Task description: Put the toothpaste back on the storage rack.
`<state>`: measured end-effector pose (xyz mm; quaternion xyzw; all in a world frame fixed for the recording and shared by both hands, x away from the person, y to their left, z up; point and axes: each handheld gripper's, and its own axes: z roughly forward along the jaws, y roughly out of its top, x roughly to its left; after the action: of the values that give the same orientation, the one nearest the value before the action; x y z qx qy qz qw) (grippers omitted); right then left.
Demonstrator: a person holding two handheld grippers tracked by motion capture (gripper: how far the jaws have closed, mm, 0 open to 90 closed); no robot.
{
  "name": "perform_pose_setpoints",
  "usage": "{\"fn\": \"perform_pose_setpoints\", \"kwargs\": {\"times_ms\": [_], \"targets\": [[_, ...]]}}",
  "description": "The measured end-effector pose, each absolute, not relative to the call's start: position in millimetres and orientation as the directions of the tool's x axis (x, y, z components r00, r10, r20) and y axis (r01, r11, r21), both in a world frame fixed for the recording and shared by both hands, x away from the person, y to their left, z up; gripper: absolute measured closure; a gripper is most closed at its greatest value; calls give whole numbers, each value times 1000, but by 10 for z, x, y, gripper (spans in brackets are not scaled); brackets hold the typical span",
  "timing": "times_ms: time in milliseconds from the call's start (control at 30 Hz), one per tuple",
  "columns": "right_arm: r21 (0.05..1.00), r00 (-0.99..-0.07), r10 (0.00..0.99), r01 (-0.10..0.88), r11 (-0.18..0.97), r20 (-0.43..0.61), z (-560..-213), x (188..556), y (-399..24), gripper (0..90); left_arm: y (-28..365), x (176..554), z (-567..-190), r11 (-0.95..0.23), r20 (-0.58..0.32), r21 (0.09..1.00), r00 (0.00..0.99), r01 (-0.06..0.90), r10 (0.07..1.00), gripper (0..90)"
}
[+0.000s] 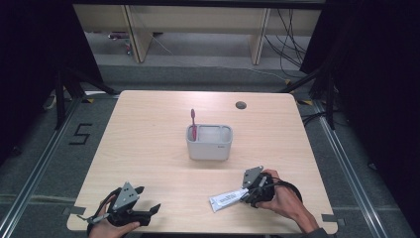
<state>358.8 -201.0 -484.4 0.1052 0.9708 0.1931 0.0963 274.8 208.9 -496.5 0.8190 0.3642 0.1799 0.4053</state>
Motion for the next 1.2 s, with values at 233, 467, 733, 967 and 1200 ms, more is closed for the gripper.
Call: {"fn": "perform_pose_setpoints", "kwargs": {"times_ms": [233,467,733,967,1200], "targets": [[330,-969,213,161,930,-128,-4811,3615,-1938,467,2086,2746,-4965,-407,-1,794,671,451,741,182],[268,-969,207,165,949,-138,-4786,3639,-1849,514,2065,2742,-4976,-381,-22,805,664,455,748,183],[217,-980,141,108,970,-143,-4768,3693,-1776,556,2066,2744,-4977,-387,-17,803,667,453,745,183],[152,-975,181,160,975,-131,-4749,3684,-1708,587,2068,2742,-4975,-386,-18,803,666,454,745,183],[118,-982,132,117,986,-132,-4745,3716,-1651,609,2082,2744,-4969,-410,-2,794,676,449,737,184]]}}
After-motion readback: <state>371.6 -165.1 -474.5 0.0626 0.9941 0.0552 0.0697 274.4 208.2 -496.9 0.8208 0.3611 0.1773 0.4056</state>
